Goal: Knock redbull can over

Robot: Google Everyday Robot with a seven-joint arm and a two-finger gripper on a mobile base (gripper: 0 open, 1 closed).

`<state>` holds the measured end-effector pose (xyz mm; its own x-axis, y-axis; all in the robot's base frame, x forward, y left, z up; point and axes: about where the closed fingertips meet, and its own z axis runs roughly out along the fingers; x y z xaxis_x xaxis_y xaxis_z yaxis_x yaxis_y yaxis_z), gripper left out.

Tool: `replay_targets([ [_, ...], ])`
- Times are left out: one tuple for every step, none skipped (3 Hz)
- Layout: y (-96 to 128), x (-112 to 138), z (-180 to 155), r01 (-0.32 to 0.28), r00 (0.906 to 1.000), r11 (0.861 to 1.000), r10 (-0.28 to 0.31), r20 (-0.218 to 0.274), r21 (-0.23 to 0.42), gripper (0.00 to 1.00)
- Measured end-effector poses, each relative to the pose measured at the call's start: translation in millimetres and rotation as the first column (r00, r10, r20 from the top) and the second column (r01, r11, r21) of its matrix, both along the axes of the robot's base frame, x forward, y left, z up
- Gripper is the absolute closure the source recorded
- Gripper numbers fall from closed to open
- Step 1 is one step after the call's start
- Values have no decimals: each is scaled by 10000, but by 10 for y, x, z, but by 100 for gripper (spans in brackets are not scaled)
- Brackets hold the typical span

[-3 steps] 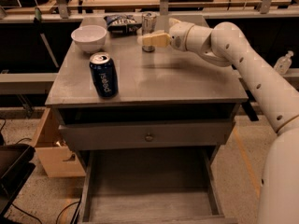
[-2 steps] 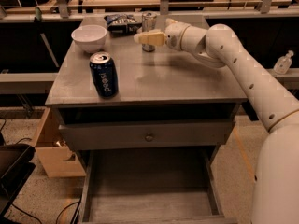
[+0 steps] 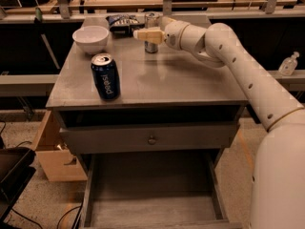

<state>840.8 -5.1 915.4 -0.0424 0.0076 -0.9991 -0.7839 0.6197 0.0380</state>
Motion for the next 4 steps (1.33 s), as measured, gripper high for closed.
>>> replay_targets([
  [31,-2,-3,-39,10000,10000,39,-6,5,40],
  [66,-4,-8,-85,10000,10000,85,-14,10,65],
  [96,-6,-11,-124,9999,9999,124,-21,15,87],
  [129,-8,-15,-166,9999,9999,166,-28,20,100],
])
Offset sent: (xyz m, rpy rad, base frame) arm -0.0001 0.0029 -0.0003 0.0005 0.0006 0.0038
